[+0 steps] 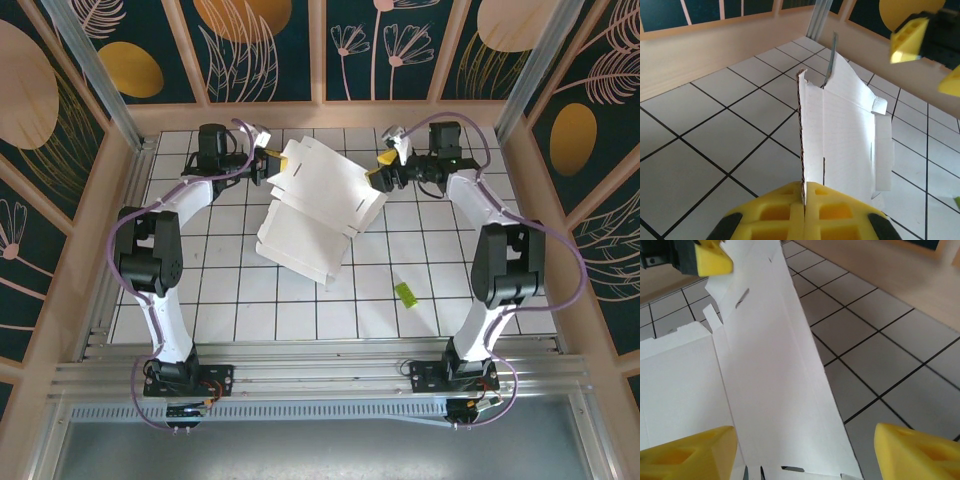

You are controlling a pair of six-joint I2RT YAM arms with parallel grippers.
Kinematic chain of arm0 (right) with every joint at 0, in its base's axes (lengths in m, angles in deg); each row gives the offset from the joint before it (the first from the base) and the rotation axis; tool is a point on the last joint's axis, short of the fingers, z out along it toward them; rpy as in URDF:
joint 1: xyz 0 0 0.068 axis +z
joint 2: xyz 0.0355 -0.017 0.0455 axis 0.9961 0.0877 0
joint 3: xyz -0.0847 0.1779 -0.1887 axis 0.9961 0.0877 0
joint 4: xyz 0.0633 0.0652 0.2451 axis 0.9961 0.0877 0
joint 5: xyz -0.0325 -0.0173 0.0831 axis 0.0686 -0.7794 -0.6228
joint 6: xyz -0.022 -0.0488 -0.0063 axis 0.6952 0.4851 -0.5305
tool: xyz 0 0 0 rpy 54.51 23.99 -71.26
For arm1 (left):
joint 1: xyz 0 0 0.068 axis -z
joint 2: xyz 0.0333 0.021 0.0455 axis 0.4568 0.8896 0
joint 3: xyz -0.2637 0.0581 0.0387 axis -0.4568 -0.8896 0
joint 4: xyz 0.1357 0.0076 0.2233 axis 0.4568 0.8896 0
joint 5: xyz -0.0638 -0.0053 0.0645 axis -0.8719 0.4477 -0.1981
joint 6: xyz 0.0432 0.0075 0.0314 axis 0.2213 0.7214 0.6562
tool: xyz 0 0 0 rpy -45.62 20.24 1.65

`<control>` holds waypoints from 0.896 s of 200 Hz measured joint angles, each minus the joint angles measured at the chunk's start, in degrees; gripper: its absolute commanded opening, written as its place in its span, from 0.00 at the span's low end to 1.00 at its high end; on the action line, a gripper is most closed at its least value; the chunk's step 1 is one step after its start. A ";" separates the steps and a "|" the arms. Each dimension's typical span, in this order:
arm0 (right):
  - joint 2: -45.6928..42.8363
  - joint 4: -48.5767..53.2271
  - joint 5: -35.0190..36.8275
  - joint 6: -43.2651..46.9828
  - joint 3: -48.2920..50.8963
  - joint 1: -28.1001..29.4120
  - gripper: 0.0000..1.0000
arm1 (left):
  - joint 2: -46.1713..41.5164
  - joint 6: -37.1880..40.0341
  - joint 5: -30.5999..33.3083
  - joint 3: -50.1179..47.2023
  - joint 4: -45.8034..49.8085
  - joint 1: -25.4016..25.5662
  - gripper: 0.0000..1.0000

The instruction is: Fold the paper box

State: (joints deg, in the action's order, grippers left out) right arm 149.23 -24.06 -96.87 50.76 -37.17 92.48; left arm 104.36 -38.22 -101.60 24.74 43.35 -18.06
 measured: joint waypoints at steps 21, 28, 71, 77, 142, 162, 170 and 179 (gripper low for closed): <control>4.13 0.02 -3.69 -0.07 -1.42 -0.13 0.64 | -0.02 1.36 -0.24 0.55 0.92 0.00 0.00; 5.75 0.04 -4.83 -0.50 -2.49 -0.11 0.61 | -0.02 1.64 -0.39 0.59 1.07 0.00 0.00; 13.33 -0.74 -7.85 -5.16 -9.01 -0.02 0.34 | -0.02 2.99 -0.39 0.81 2.82 0.00 0.00; 13.75 -0.83 -8.13 -5.75 -9.33 -0.02 0.31 | -0.02 3.13 -0.37 0.96 3.19 0.00 0.00; 14.34 -0.37 -8.98 -6.27 -9.38 1.38 0.30 | 0.02 4.28 -0.42 4.07 5.95 0.00 0.00; 14.36 -0.20 -8.83 -5.53 -9.38 2.25 0.23 | 0.07 4.28 -0.39 4.07 6.12 0.00 0.00; 14.45 -0.07 -8.79 -5.33 -9.38 2.54 0.22 | 0.07 4.28 -0.37 4.07 6.36 0.00 0.00; 14.49 0.02 -8.44 -5.16 -9.40 2.69 0.19 | 0.09 4.28 -0.37 4.07 6.56 0.00 0.00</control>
State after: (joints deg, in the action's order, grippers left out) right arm 163.72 -24.04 -105.31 45.60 -46.57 95.17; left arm 104.45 -33.94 -101.97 28.81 49.90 -18.06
